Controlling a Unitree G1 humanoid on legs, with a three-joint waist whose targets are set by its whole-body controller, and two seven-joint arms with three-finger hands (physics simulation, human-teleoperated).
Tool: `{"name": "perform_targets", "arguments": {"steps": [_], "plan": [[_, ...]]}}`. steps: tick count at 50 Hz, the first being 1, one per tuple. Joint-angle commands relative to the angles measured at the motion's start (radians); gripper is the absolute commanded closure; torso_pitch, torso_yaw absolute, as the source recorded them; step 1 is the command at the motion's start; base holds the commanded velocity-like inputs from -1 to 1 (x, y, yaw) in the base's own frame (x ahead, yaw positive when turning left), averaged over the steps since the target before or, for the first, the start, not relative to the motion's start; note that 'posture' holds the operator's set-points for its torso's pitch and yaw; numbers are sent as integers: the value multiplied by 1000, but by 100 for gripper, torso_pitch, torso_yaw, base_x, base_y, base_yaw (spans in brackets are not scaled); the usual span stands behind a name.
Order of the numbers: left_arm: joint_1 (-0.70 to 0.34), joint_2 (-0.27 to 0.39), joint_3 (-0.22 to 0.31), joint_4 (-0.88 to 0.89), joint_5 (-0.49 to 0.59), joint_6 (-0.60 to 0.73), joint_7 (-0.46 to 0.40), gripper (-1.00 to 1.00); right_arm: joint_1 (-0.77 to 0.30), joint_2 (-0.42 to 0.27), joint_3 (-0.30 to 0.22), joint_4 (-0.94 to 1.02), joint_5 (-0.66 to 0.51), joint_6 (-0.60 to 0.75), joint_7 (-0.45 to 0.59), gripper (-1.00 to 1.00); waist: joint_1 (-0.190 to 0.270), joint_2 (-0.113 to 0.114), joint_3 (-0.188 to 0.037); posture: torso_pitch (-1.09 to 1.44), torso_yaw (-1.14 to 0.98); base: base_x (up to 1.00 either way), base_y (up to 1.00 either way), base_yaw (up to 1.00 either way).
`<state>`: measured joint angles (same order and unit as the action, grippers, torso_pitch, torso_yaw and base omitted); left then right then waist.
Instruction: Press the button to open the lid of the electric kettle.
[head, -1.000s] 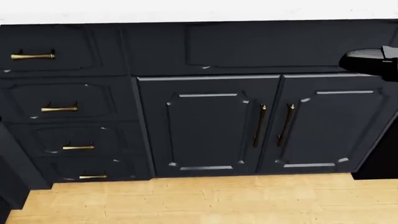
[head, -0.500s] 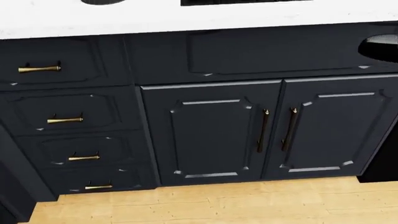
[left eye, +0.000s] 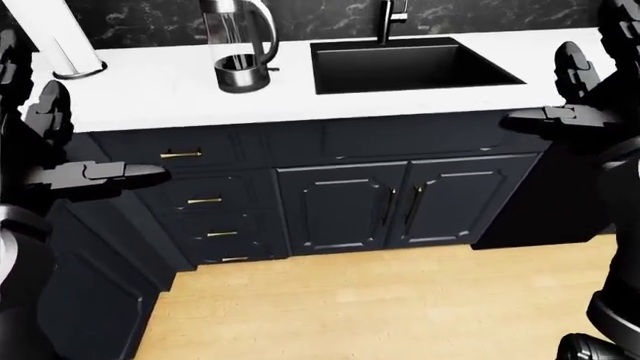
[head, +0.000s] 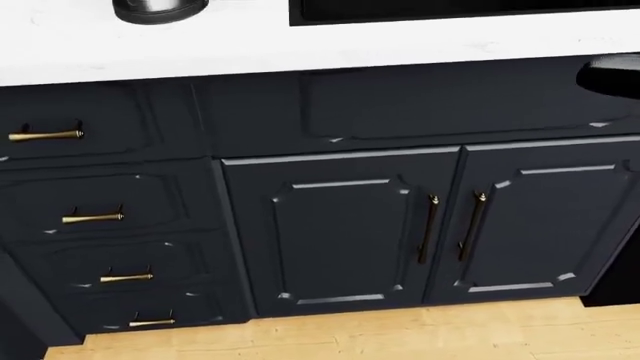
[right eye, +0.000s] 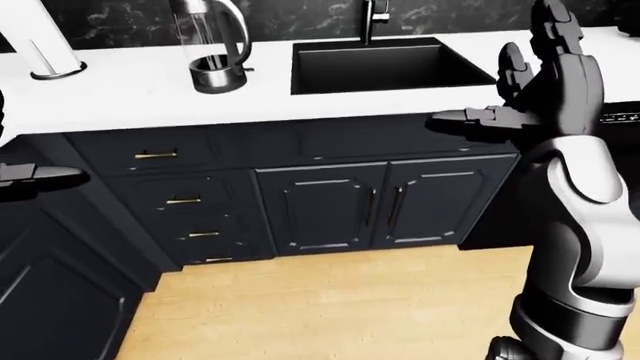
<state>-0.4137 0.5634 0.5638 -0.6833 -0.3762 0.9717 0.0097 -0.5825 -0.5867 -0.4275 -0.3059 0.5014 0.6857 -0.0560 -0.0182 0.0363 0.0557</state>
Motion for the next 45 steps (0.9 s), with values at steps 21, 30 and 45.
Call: {"name": "perform_targets", "arguments": {"steps": [21,30,45], "plan": [[-35,40,35,-7,-68,8,51,-100,-45,-35,-7,-26,43,8,-20,-100,13,-75,-25,0,0,27,20,0],[-36,51,44,-1,-100,15,75,-100,-48,-41,-12,-23,67,19,-33,-100,12,41,-27,0,0,27,30,0],[-31,62,48,6,-142,14,106,-100,-48,-50,-14,-22,92,32,-46,-100,17,-87,-36,0,0,23,38,0]]}}
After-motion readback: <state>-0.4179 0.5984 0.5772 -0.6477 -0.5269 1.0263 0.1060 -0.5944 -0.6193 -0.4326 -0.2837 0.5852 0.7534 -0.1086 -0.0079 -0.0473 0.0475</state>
